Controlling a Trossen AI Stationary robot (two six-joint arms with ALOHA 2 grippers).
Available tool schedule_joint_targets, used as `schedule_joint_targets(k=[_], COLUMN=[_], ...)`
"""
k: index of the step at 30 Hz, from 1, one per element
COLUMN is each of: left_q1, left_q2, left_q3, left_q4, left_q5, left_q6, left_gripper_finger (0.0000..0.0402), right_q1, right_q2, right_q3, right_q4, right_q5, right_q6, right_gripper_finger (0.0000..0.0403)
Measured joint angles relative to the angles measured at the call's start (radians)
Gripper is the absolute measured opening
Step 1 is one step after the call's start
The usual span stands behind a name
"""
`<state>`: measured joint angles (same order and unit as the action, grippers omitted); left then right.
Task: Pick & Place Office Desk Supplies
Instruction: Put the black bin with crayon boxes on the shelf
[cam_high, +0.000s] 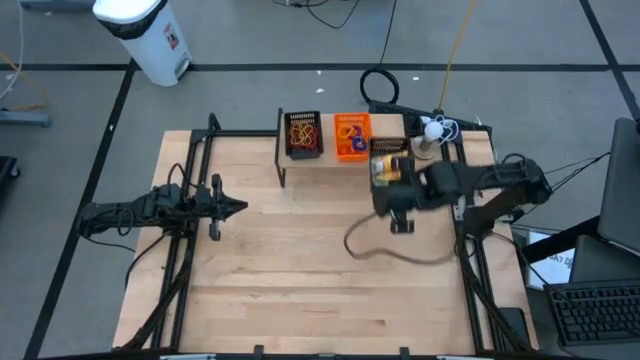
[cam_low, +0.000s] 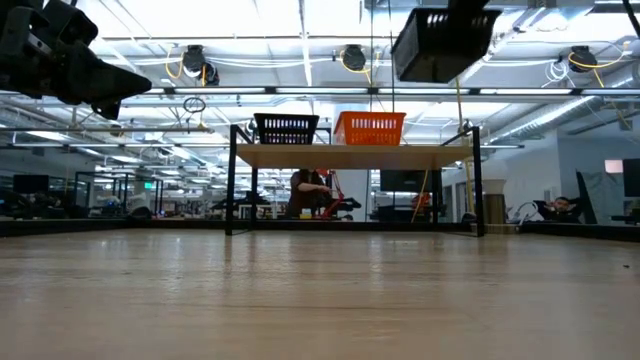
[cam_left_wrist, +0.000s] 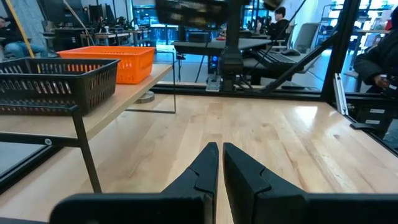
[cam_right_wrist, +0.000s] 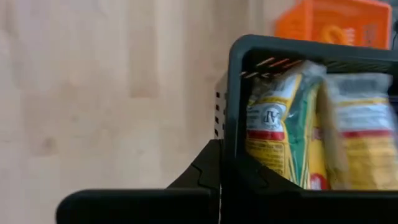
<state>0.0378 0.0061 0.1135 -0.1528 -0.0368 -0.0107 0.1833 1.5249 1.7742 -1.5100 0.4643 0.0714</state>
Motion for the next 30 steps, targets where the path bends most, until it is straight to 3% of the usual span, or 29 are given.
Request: schedule_joint_targets(k=[8,16,23,30], left_q1=[0.000,0.000,0.000,0.000], left_q2=[0.000,0.000,0.000,0.000], left_q3=[0.000,0.000,0.000,0.000], left_q4=[0.000,0.000,0.000,0.000], left_q5=[0.000,0.000,0.000,0.001], left_q6=[0.003,0.018,0.040,0.038], left_gripper_finger=[0.0024,0.0024,0.0024,0.0024], right_q1=[-0.286,-0.511,-0.597,-0.637], right_q2=[-0.019,-0.018,-0.015,-0.016], right_q3=[-0.001,-0.060,-0.221,-0.290], right_q4=[0.105,0.171,0.293,0.379], right_q5=[-0.126,-0.209,-0.243,-0.292], right_q6=[-0.246,-0.375,-0.488,-0.526], right_gripper_finger=[0.0000,0.0000,0.0000,0.0000])
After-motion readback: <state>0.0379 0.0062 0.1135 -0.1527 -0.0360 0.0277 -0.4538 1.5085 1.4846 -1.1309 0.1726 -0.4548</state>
